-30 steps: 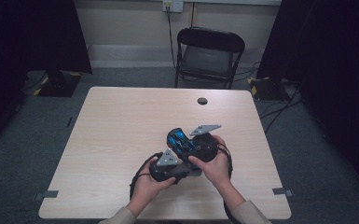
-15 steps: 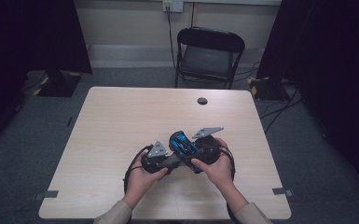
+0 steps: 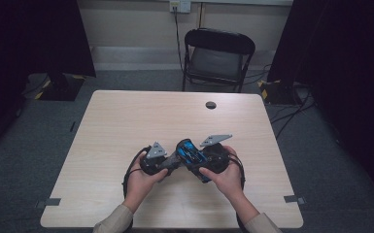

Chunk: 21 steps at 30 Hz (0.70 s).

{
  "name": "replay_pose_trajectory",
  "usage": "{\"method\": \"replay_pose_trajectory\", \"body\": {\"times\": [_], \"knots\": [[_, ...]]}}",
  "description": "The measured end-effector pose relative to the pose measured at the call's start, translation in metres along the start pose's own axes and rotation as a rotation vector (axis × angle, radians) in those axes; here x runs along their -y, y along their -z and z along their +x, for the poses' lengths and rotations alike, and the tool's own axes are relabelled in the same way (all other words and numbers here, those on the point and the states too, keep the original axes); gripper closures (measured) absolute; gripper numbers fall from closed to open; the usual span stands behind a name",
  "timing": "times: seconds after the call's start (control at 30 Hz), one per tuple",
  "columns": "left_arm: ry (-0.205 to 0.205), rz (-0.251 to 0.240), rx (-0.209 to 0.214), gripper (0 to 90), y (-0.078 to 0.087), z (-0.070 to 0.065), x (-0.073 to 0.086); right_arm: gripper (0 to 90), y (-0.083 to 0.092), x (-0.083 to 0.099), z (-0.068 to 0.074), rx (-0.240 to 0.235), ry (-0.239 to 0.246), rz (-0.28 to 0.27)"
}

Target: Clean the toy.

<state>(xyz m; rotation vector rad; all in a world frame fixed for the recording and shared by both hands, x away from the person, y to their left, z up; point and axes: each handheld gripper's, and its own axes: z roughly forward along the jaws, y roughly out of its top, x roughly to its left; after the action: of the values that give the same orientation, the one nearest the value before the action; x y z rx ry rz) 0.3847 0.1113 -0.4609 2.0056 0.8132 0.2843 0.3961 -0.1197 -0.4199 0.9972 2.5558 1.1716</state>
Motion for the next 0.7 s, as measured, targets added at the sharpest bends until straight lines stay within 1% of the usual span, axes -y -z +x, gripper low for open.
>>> {"method": "replay_pose_trajectory", "body": {"times": [0.1,0.17,0.23,0.3,0.4,0.47,0.5,0.53,0.57,0.7], "knots": [[-0.002,0.001,-0.014,68.1,0.001,0.003,0.000,26.2,-0.001,0.001,0.001,-0.004,0.002,0.006],[0.011,-0.007,-0.027,68.1,0.003,0.007,0.001,26.2,-0.001,0.002,0.001,-0.007,0.002,0.006],[0.015,-0.008,-0.035,68.0,0.004,0.010,0.001,26.2,-0.001,0.003,0.002,-0.011,0.003,0.006],[0.010,-0.001,-0.046,68.0,0.005,0.011,0.001,26.2,-0.001,0.005,0.003,-0.014,0.005,0.005],[0.007,0.006,-0.043,68.0,0.005,0.011,0.002,26.2,0.000,0.005,0.003,-0.012,0.002,-0.001],[-0.001,0.021,-0.033,68.0,0.005,0.009,0.004,26.2,0.001,0.004,0.001,-0.008,-0.007,-0.009],[-0.007,0.023,-0.025,68.0,0.004,0.007,0.005,26.2,0.002,0.004,0.000,-0.008,-0.007,-0.009],[-0.022,0.036,-0.020,68.0,0.002,0.003,0.007,26.2,0.003,0.002,-0.001,0.001,-0.005,-0.012],[-0.017,0.033,-0.013,68.0,0.000,0.001,0.008,26.2,0.004,0.001,-0.001,0.000,-0.004,-0.012],[-0.031,0.053,-0.005,68.0,-0.005,-0.003,0.010,26.2,0.005,-0.001,-0.003,0.005,-0.004,-0.015]]}}
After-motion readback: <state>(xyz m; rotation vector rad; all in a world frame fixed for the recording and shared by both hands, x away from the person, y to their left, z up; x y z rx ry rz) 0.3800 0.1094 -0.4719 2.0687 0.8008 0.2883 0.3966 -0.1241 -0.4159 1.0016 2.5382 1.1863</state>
